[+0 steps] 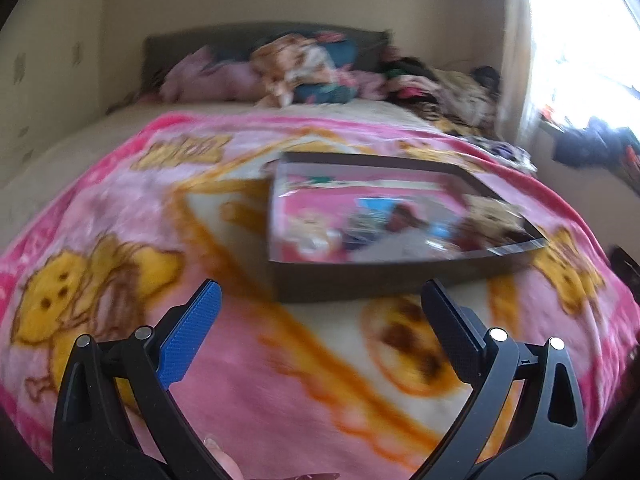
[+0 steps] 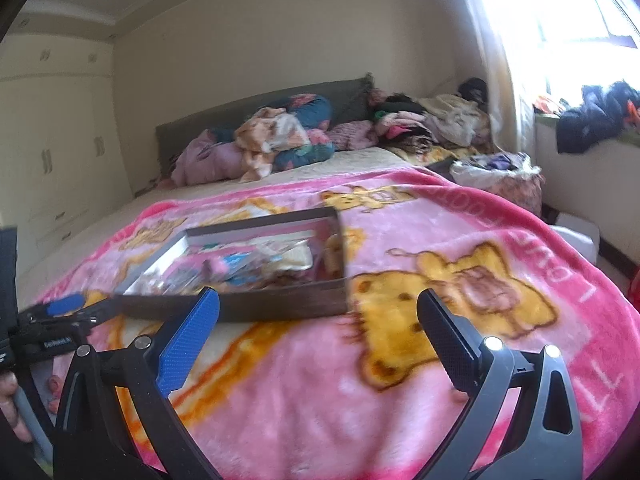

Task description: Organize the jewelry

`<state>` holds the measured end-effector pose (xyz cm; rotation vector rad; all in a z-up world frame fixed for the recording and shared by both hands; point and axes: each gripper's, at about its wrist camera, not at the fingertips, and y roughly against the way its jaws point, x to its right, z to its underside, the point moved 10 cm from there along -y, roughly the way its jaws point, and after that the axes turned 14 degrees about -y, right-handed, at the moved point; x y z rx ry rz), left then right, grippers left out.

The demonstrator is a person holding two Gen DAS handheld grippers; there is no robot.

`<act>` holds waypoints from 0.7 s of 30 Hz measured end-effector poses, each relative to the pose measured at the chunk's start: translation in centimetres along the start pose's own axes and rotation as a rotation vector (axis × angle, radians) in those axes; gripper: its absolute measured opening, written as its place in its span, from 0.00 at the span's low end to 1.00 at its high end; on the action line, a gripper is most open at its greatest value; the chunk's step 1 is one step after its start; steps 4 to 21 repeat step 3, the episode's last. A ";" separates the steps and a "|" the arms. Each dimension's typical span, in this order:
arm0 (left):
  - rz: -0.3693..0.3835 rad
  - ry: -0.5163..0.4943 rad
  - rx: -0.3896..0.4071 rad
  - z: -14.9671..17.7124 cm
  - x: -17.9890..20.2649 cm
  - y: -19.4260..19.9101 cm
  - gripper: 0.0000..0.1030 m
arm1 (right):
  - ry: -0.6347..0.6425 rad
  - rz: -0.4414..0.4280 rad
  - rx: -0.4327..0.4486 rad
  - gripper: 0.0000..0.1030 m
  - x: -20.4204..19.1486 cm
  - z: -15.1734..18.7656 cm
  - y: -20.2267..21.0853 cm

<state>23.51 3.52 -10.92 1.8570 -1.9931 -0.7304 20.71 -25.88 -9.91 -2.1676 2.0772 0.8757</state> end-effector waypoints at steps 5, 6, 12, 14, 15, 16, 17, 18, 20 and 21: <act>-0.096 0.085 -0.043 0.0 -4.7 -1.4 0.89 | -0.027 0.099 -0.011 0.94 3.7 -2.5 -1.2; -0.096 0.085 -0.043 0.0 -4.7 -1.4 0.89 | -0.027 0.099 -0.011 0.94 3.7 -2.5 -1.2; -0.096 0.085 -0.043 0.0 -4.7 -1.4 0.89 | -0.027 0.099 -0.011 0.94 3.7 -2.5 -1.2; -0.096 0.085 -0.043 0.0 -4.7 -1.4 0.89 | -0.027 0.099 -0.011 0.94 3.7 -2.5 -1.2; -0.096 0.085 -0.043 0.0 -4.7 -1.4 0.89 | -0.027 0.099 -0.011 0.94 3.7 -2.5 -1.2; -0.096 0.085 -0.043 0.0 -4.7 -1.4 0.89 | -0.027 0.099 -0.011 0.94 3.7 -2.5 -1.2; -0.096 0.085 -0.043 0.0 -4.7 -1.4 0.89 | -0.027 0.099 -0.011 0.94 3.7 -2.5 -1.2; -0.096 0.085 -0.043 0.0 -4.7 -1.4 0.89 | -0.027 0.099 -0.011 0.94 3.7 -2.5 -1.2; -0.096 0.085 -0.043 0.0 -4.7 -1.4 0.89 | -0.027 0.099 -0.011 0.94 3.7 -2.5 -1.2; -0.096 0.085 -0.043 0.0 -4.7 -1.4 0.89 | -0.027 0.099 -0.011 0.94 3.7 -2.5 -1.2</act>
